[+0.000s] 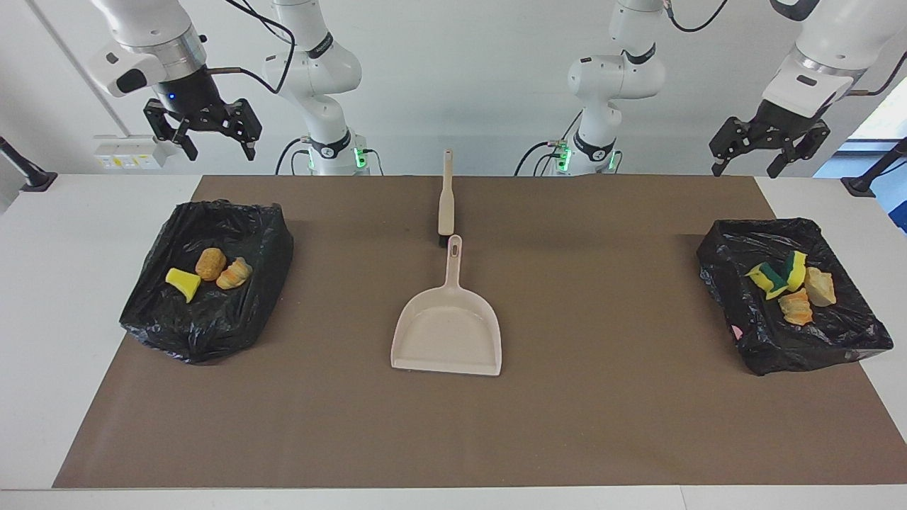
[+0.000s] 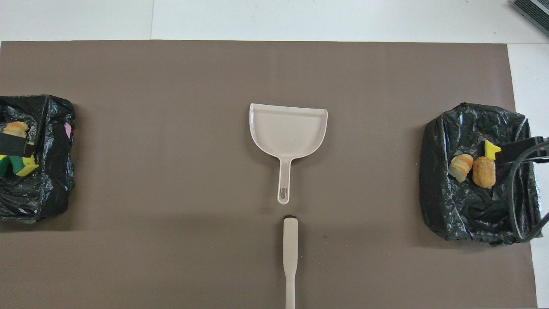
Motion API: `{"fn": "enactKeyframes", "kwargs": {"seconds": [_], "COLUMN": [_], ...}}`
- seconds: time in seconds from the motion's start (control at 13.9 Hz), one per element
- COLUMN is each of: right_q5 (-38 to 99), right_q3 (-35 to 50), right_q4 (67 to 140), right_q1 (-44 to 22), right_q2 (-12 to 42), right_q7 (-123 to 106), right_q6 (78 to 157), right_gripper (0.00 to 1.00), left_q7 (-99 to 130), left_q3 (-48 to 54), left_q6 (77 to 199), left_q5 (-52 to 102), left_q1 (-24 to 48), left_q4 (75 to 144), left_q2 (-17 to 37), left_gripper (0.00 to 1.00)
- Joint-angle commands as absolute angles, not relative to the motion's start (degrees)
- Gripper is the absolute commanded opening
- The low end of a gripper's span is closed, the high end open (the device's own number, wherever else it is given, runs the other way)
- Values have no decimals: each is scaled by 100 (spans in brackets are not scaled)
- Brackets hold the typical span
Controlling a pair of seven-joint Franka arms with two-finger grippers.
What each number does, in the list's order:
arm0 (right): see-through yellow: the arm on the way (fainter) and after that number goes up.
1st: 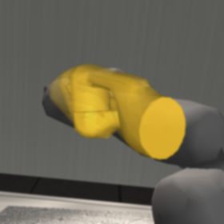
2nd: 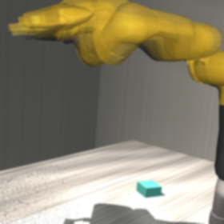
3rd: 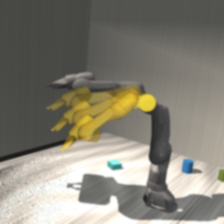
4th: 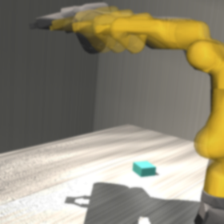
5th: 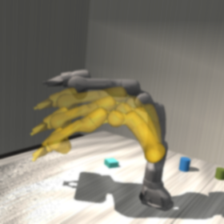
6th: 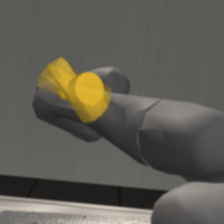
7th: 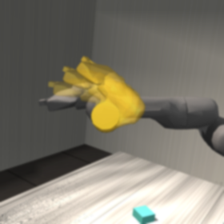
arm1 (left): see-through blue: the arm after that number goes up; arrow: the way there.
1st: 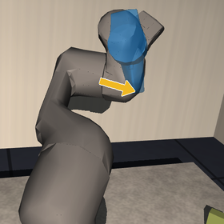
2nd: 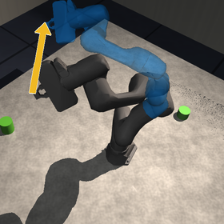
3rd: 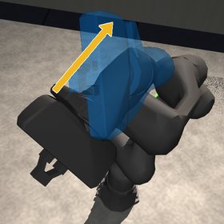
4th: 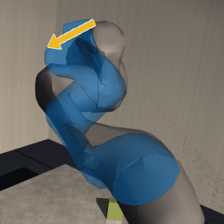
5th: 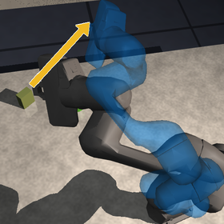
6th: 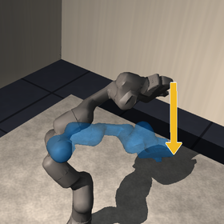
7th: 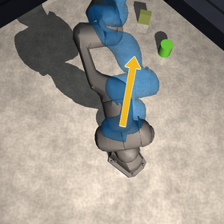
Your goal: Sweep and dump trash in bin
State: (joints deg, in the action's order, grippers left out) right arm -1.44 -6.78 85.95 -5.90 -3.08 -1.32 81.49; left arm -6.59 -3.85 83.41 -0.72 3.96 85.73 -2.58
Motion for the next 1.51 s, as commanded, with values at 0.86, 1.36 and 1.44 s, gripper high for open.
{"fn": "enactKeyframes", "kwargs": {"seconds": [0.86, 1.36, 1.44], "right_q5": [-53, -53, -53], "right_q3": [-712, -703, -712], "right_q4": [8710, 8701, 8701], "right_q1": [-580, -580, -580], "right_q2": [-396, -396, -396], "right_q7": [-229, -229, -229], "right_q6": [8218, 8218, 8218], "right_gripper": [100, 100, 100], "left_q7": [-659, -686, -686], "left_q3": [325, -53, -61], "left_q6": [7742, 7770, 7770], "left_q5": [53, 53, 53], "left_q1": [-238, 88, 88], "left_q4": [8622, 8604, 8596], "left_q2": [-606, -598, -598], "left_gripper": [100, 100, 100]}}
